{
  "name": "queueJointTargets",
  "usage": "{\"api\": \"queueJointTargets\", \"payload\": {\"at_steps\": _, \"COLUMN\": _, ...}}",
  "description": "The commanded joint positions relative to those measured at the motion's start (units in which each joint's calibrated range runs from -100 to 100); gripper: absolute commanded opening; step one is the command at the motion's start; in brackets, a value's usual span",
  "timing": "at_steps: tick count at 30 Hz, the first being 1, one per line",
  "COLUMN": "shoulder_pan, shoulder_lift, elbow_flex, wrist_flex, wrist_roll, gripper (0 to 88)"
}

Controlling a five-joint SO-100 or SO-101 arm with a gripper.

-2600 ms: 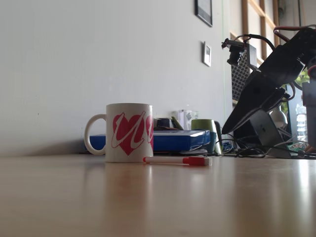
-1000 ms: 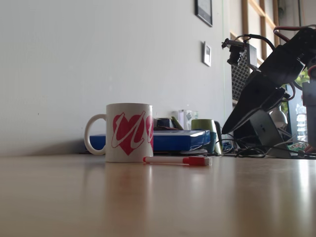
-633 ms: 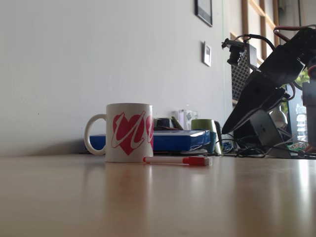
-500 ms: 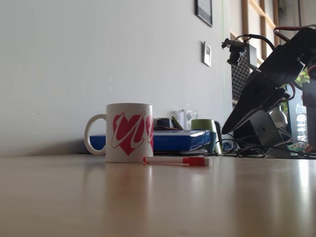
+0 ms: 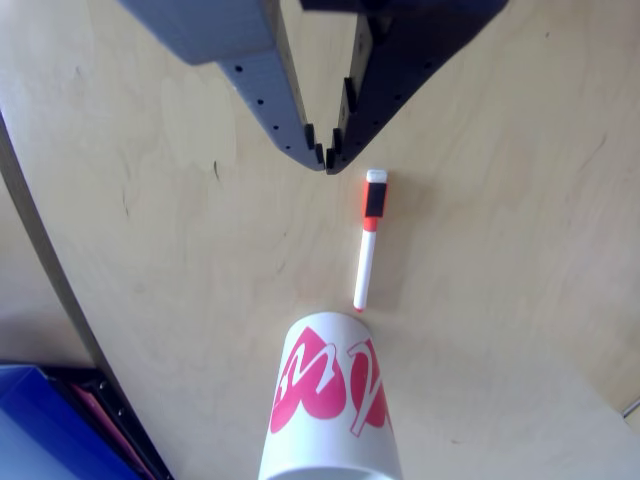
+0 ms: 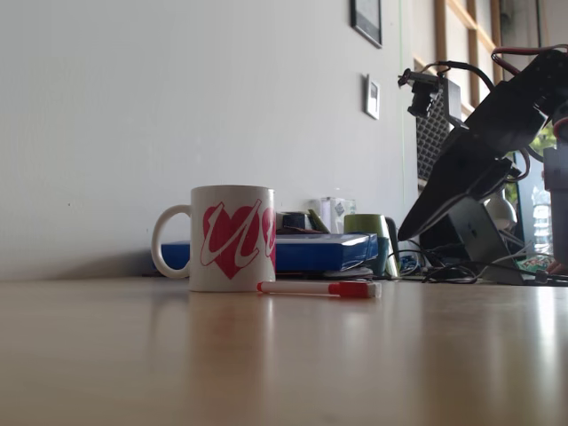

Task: Grab the pen and place it in the cup.

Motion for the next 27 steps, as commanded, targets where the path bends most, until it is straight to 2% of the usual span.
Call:
{"api": "queueJointTargets", "payload": {"at_steps": 1, "shoulder_pan": 0.22, "shoulder_lift": 5.10, "elbow_flex": -3.22, "wrist_flex": -2.97, "wrist_roll": 0.25, "gripper": 1.5}}
{"api": "queueJointTargets", "payload": {"at_steps": 8, "shoulder_pan": -0.62, "shoulder_lift": 21.61, "elbow_flex": -12.27, "wrist_flex": -10.89, "wrist_roll": 0.25, "gripper": 1.8}}
{"api": "queueJointTargets", "payload": {"at_steps": 14, "shoulder_pan": -1.03, "shoulder_lift": 36.88, "elbow_flex": -27.21, "wrist_flex": -11.83, "wrist_roll": 0.25, "gripper": 5.1}}
{"api": "queueJointTargets", "payload": {"at_steps": 18, "shoulder_pan": -4.54, "shoulder_lift": 44.77, "elbow_flex": -33.55, "wrist_flex": -11.92, "wrist_roll": -0.01, "gripper": 11.0}}
{"api": "queueJointTargets", "payload": {"at_steps": 27, "shoulder_pan": -11.88, "shoulder_lift": 63.85, "elbow_flex": -43.24, "wrist_flex": -15.10, "wrist_roll": -1.74, "gripper": 12.5}}
